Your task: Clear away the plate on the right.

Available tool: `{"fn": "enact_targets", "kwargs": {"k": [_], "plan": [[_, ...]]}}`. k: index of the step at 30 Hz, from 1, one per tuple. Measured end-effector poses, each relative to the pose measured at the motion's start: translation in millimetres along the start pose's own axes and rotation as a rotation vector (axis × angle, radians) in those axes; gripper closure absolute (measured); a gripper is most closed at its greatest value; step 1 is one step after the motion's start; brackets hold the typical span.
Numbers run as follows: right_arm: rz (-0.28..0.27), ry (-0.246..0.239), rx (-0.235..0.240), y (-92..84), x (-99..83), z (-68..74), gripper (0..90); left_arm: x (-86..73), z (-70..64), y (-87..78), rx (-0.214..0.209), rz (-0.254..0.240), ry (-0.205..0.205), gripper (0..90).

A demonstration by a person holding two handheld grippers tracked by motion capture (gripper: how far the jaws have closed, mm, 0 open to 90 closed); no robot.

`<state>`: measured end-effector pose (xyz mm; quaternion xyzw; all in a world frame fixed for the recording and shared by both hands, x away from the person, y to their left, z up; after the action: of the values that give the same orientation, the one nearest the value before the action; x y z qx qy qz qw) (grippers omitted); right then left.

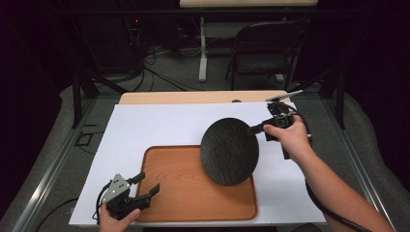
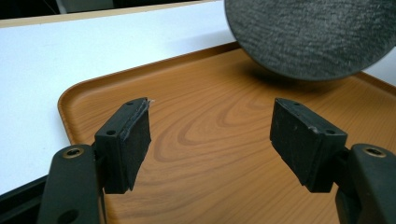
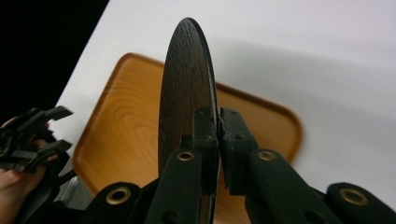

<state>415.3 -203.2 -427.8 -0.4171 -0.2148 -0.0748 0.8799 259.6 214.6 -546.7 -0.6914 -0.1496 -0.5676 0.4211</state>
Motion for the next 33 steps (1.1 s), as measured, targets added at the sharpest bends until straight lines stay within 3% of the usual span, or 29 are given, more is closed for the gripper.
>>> {"fn": "enact_targets", "kwargs": {"k": [9,17,26,33], "plan": [[0.063,-0.054,0.096,40.0,-15.7,35.5,85.2,-0.1,0.3,-0.8,0.004,-0.003,0.001,29.1],[0.093,-0.062,0.131,57.2,-27.0,45.6,84.7,-0.2,0.4,-0.8,0.001,-0.004,0.002,29.1],[0.095,-0.077,0.083,60.4,-35.1,40.8,85.6,-0.1,0.4,-0.7,0.001,-0.002,0.001,29.1],[0.088,-0.080,0.072,59.9,-36.6,40.6,86.0,-0.2,0.4,-0.5,0.003,-0.004,0.001,29.1]]}}
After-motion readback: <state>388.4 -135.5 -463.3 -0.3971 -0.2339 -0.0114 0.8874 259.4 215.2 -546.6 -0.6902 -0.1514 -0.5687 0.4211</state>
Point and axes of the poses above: each handheld gripper's, and its own axes: y roughly forward along the jaws, x roughly out of its top, z roughly to its left, the point moved 3 cm from there along y, roughly forward along the jaws, and after that the axes turned 7 degrees about y, right-handed, at the moved point
